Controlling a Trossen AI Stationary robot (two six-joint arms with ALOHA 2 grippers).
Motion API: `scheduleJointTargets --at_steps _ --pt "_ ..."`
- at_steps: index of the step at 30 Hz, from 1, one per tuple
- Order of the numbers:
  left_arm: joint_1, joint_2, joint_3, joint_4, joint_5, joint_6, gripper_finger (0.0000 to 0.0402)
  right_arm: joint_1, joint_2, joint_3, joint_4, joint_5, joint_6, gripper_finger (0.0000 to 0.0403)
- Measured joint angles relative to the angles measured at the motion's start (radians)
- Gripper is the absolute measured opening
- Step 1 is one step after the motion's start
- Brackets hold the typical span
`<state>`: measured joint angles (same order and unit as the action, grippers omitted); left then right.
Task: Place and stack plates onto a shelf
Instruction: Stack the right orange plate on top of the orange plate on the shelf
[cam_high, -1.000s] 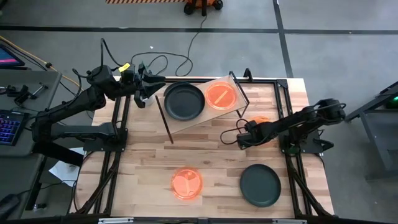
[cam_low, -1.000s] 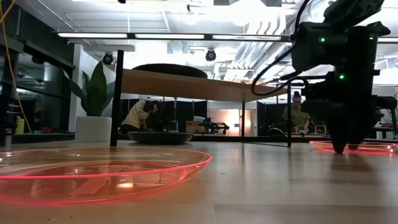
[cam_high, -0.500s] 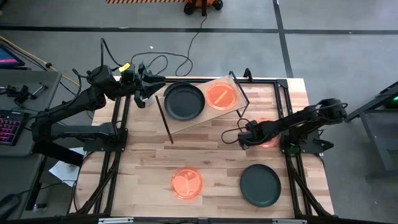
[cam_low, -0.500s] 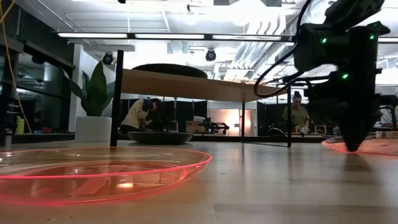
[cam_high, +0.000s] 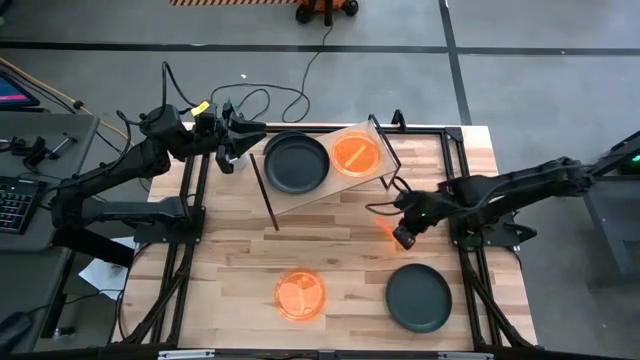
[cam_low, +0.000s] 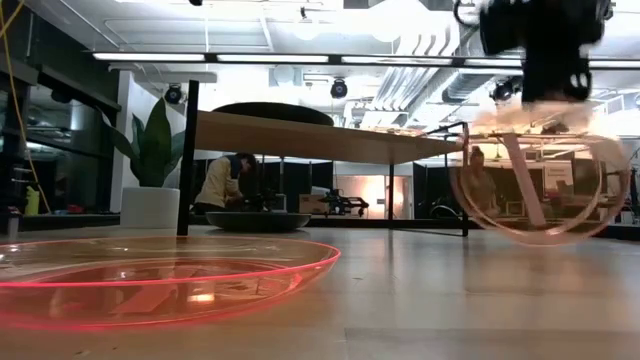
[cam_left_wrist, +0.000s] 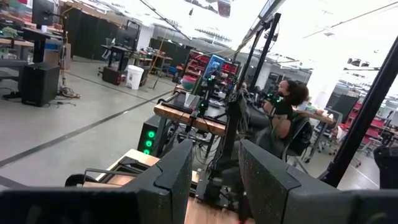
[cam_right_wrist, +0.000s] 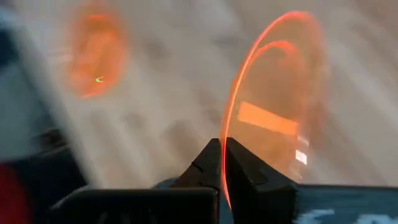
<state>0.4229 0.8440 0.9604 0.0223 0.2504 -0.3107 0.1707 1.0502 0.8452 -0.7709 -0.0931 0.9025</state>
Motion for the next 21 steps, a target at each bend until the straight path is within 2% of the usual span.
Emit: scheduleJointTargets --at_steps 4,10,16,19,21 --pt "0.000 0.000 0.000 0.000 0.000 0.005 0.0120 0.000 -0.046 0.049 0.150 -0.084 -0.106 0.0000" --pt "0.000 0.000 0.000 0.000 0.000 0.016 0.0120 -0.047 -0.033 0.208 0.251 -0.057 -0.267 0.0000" --pt "0.000 0.000 0.000 0.000 0.000 0.016 0.0120 -0.140 0.022 0.454 0.188 0.018 -0.507 0.0000" --pt "0.000 0.000 0.000 -0.001 0.000 0.016 0.0120 -0.190 0.069 0.569 0.081 0.040 -0.590 0.0000" --pt "0.000 0.000 0.000 -0.002 0.000 0.011 0.0120 -0.216 0.102 0.616 -0.013 0.041 -0.591 0.0000"
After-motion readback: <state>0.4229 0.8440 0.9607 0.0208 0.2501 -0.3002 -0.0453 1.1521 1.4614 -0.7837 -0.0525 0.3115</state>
